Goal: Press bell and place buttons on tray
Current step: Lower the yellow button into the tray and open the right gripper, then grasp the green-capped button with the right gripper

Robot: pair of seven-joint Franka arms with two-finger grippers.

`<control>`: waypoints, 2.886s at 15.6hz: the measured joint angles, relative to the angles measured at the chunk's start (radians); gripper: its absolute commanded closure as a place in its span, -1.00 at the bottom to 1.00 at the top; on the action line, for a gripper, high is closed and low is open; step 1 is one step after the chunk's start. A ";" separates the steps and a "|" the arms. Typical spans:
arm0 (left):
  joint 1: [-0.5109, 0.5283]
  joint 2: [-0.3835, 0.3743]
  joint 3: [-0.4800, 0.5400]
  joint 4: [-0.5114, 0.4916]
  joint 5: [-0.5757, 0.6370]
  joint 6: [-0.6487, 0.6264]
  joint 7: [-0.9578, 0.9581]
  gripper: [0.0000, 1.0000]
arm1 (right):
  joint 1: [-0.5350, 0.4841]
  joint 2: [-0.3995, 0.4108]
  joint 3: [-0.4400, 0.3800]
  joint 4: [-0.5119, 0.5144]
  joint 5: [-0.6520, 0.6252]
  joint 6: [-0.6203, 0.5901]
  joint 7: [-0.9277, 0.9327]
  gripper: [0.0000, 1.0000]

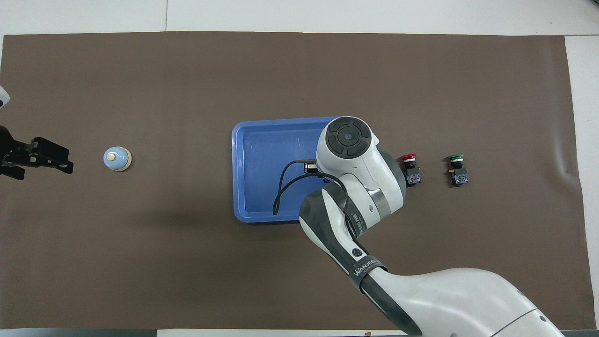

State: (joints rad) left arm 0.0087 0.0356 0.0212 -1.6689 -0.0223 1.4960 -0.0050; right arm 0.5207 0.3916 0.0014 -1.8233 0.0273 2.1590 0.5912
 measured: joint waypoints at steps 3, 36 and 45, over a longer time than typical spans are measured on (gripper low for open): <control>0.000 0.000 0.000 0.000 0.000 0.000 0.000 -1.00 | -0.005 0.000 -0.004 -0.001 0.001 -0.007 0.000 0.81; 0.000 0.000 0.000 0.000 0.000 0.000 0.000 -1.00 | -0.563 -0.186 -0.011 -0.294 0.000 0.076 -0.734 -1.00; 0.000 0.000 0.000 0.000 0.000 0.000 0.000 -1.00 | -0.561 -0.189 -0.010 -0.366 0.000 0.165 -0.734 0.66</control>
State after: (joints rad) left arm 0.0087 0.0356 0.0212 -1.6689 -0.0223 1.4960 -0.0050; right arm -0.0399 0.2024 -0.0081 -2.1893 0.0277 2.3240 -0.1426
